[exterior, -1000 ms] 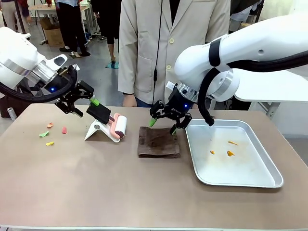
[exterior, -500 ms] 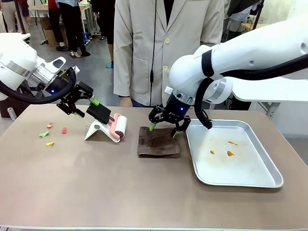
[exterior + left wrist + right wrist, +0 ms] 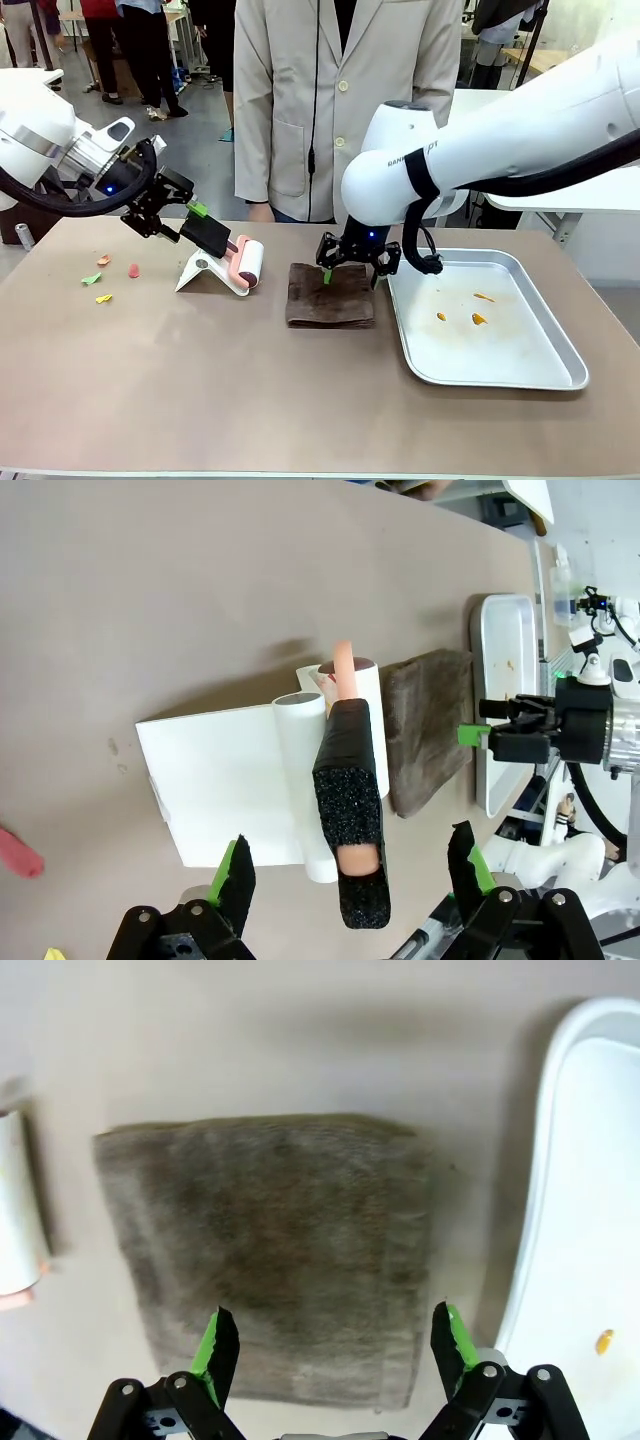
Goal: Clean the surface of the table.
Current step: Hold the Lint Roller with your left hand and the towel with your right hand.
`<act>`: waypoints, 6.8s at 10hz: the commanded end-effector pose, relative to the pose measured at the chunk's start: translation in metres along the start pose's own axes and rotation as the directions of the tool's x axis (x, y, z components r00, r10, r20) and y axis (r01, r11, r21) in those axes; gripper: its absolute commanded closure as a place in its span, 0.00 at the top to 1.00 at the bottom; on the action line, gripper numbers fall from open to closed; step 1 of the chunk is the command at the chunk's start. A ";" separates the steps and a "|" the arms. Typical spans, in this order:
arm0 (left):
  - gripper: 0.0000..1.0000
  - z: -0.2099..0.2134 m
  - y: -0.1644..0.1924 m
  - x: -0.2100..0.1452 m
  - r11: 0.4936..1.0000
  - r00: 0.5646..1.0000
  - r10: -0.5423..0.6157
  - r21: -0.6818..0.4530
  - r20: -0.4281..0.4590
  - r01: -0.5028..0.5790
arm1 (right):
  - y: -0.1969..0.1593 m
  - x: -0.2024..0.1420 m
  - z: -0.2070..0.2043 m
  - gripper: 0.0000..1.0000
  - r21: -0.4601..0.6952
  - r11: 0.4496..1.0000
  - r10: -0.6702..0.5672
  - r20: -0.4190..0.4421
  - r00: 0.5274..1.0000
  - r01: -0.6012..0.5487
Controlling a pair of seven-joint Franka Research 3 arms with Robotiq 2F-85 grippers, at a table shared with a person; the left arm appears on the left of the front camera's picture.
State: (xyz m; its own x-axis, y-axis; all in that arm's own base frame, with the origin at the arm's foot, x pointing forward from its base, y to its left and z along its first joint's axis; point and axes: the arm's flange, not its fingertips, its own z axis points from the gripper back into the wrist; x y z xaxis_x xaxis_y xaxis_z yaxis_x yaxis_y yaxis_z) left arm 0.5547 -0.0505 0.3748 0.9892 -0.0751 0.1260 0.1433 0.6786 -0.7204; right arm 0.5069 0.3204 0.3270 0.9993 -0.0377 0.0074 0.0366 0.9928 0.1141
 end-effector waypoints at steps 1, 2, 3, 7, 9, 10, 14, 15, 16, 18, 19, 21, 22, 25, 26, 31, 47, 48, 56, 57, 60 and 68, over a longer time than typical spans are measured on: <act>1.00 0.000 0.003 0.005 0.999 1.000 -0.025 -0.048 -0.004 0.025 | 0.013 0.007 -0.001 1.00 -0.088 0.996 -0.017 0.013 1.000 0.018; 1.00 0.000 0.004 0.005 0.998 1.000 -0.026 -0.052 -0.005 0.026 | 0.011 0.008 -0.003 1.00 -0.084 0.996 -0.017 0.008 1.000 0.018; 1.00 0.000 0.004 0.005 0.998 1.000 -0.029 -0.056 -0.003 0.029 | 0.008 0.010 -0.006 1.00 -0.072 0.997 -0.023 0.013 1.000 0.024; 1.00 0.000 0.005 0.006 0.998 0.999 -0.036 -0.060 -0.005 0.036 | 0.005 0.011 -0.009 1.00 -0.070 0.997 -0.028 0.012 1.000 0.029; 1.00 -0.002 0.006 0.005 0.996 0.999 -0.040 -0.079 0.000 0.040 | 0.004 0.012 -0.010 1.00 -0.072 0.997 -0.034 0.008 0.999 0.035; 1.00 -0.003 0.006 0.005 0.996 0.999 -0.040 -0.082 0.001 0.040 | 0.003 0.012 -0.010 1.00 -0.070 0.997 -0.038 0.008 0.999 0.039; 1.00 -0.014 0.008 0.005 0.995 0.999 -0.033 -0.094 -0.021 0.031 | 0.002 0.014 -0.015 1.00 -0.080 0.996 -0.040 -0.008 0.999 0.040; 1.00 -0.015 0.008 0.005 0.995 0.999 -0.033 -0.100 -0.019 0.031 | 0.002 0.014 -0.016 1.00 -0.081 0.996 -0.032 -0.014 0.999 0.031; 1.00 -0.016 0.007 0.005 0.994 0.999 -0.034 -0.101 -0.020 0.031 | 0.001 0.015 -0.017 1.00 -0.081 0.996 -0.032 -0.021 0.999 0.030; 1.00 -0.017 0.008 0.005 0.994 0.999 -0.034 -0.103 -0.023 0.032 | 0.001 0.015 -0.019 1.00 -0.082 0.996 -0.034 -0.032 0.999 0.031; 1.00 -0.018 0.007 0.005 0.994 0.999 -0.036 -0.102 -0.023 0.033 | 0.000 0.016 -0.021 1.00 -0.080 0.996 -0.034 -0.037 0.999 0.031; 1.00 -0.019 0.007 0.006 0.994 0.999 -0.035 -0.100 -0.026 0.032 | 0.001 0.017 -0.023 1.00 -0.076 0.997 -0.032 -0.045 0.998 0.028; 0.64 -0.019 0.007 0.006 0.995 0.999 -0.034 -0.098 -0.014 0.032 | 0.002 0.017 -0.023 0.93 -0.077 0.997 -0.025 -0.047 0.999 0.021; 0.00 -0.020 0.006 0.006 0.995 0.999 -0.043 -0.095 -0.010 0.042 | 0.003 0.017 -0.025 0.00 -0.071 0.997 -0.025 -0.076 0.997 0.020; 0.00 -0.020 0.006 0.006 0.994 0.999 -0.043 -0.098 -0.006 0.043 | 0.003 0.017 -0.025 0.33 -0.067 0.998 -0.025 -0.079 0.997 0.020; 0.00 -0.016 0.003 0.004 0.992 0.999 -0.045 -0.115 0.026 0.047 | 0.006 0.017 -0.027 0.00 -0.074 0.997 -0.019 -0.087 0.996 0.013; 0.02 0.095 -0.014 -0.047 0.913 0.998 -0.007 -0.407 -0.059 -0.018 | -0.109 -0.006 0.038 0.02 0.843 0.538 0.191 -0.090 0.978 -0.027; 0.02 0.112 -0.011 -0.060 0.896 0.999 -0.014 -0.445 -0.045 -0.007 | -0.122 -0.019 0.051 0.02 0.897 0.440 0.203 -0.058 0.978 -0.038; 0.02 0.231 0.079 -0.174 0.758 0.996 -0.090 -0.649 0.006 0.073 | -0.310 -0.124 0.107 0.02 0.996 -0.080 -0.040 -0.052 0.998 0.048; 0.02 0.238 0.091 -0.180 0.732 0.997 -0.081 -0.678 0.012 0.068 | -0.336 -0.130 0.114 0.02 0.994 -0.099 -0.099 -0.063 0.993 0.053; 0.02 0.248 0.123 -0.199 0.678 0.998 -0.009 -0.733 0.055 0.047 | -0.400 -0.148 0.123 0.02 0.991 -0.122 -0.217 -0.080 0.973 0.054; 0.02 0.231 0.152 -0.228 0.700 0.989 0.115 -0.714 0.096 -0.012 | -0.445 -0.154 0.109 0.02 0.995 -0.095 -0.326 -0.016 0.945 -0.016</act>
State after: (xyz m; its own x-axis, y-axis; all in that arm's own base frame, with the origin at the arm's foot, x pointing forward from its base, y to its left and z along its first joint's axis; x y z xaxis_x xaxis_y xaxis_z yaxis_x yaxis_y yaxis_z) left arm 0.3423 0.2397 0.3917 0.9906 0.0893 0.1038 0.1086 -0.0511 -0.9928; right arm 0.3384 -0.1253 0.3771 0.9300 -0.3661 -0.0315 -0.0386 -0.1824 0.9825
